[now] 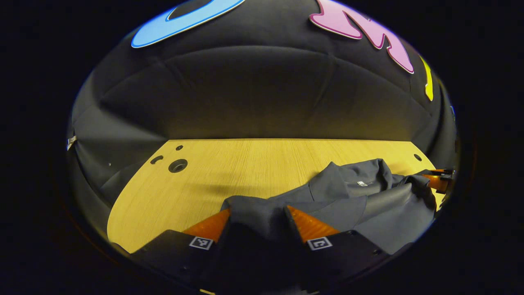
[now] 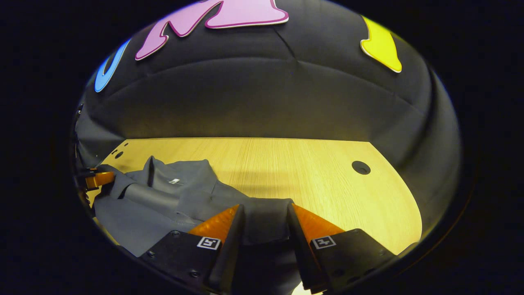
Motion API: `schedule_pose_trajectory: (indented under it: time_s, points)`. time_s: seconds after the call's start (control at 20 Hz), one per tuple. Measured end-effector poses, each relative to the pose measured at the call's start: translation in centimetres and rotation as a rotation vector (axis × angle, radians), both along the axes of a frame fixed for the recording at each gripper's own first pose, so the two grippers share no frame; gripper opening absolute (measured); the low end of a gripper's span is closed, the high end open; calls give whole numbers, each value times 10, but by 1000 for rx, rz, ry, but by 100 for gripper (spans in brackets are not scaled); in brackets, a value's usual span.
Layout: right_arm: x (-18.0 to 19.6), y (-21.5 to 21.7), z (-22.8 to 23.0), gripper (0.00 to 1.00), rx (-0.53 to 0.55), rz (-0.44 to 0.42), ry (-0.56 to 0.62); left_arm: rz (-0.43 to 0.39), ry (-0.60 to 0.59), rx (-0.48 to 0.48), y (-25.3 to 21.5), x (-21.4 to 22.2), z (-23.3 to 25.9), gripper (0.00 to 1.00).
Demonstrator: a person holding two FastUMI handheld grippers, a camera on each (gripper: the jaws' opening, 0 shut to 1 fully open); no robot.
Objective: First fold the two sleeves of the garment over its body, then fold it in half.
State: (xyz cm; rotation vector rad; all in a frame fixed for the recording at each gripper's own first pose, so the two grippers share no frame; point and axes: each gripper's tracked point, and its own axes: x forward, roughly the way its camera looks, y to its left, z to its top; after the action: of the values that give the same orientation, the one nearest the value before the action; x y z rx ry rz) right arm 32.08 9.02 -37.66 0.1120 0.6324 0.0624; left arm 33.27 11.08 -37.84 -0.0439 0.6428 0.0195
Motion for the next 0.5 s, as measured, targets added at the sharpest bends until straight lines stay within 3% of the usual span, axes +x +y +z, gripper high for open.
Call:
schedule_pose_trajectory:
  time_s: [0.25,0.5]
  points:
    - [-20,7,20,100,2,38,-15,-11,-5,0,-10,-18,16,94]
    - [-50,9,65,99,18,54,-67,-34,-45,6,-22,-55,48,94]
